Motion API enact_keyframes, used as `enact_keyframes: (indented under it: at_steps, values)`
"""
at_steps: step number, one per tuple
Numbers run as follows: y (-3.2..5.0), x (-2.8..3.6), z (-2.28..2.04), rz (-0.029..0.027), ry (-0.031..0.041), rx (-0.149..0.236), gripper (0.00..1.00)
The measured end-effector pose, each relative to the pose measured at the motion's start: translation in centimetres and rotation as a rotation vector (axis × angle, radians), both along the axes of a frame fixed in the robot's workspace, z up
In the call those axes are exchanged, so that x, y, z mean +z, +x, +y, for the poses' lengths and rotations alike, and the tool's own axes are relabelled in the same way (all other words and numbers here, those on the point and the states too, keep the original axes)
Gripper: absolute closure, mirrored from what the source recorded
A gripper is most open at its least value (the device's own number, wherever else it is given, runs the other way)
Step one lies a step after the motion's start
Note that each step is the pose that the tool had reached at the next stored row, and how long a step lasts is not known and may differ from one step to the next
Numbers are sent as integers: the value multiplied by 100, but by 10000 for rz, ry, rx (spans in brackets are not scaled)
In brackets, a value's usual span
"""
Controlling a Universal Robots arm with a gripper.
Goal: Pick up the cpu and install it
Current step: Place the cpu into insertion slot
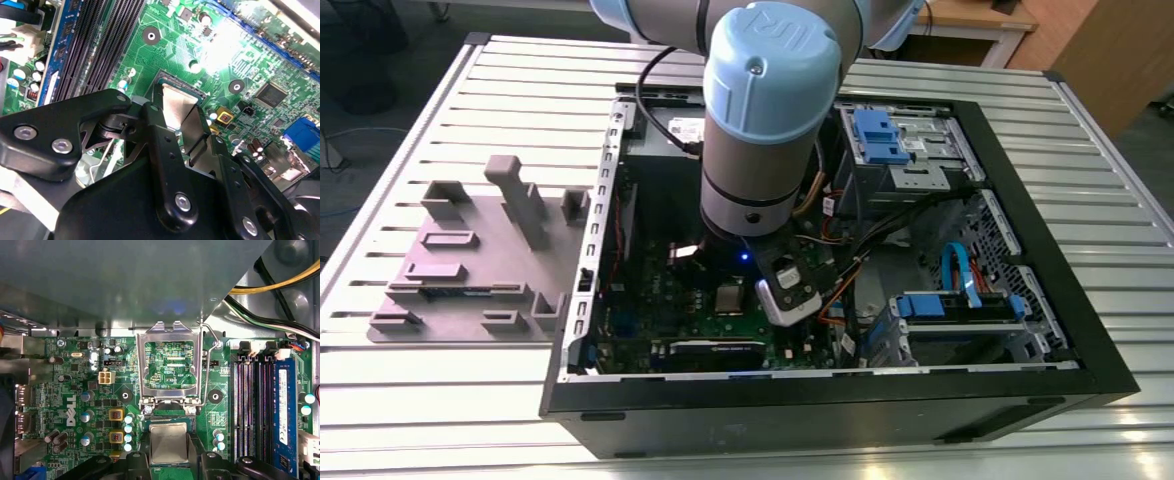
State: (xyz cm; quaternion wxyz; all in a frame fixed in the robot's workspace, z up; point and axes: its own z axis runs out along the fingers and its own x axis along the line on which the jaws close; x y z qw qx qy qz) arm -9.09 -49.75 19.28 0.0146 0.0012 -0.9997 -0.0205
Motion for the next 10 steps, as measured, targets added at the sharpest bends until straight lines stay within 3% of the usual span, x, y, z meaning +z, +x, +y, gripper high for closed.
enact_keyframes:
  at_steps: [10]
  values:
    - [0,6,0,-2,2,510,60]
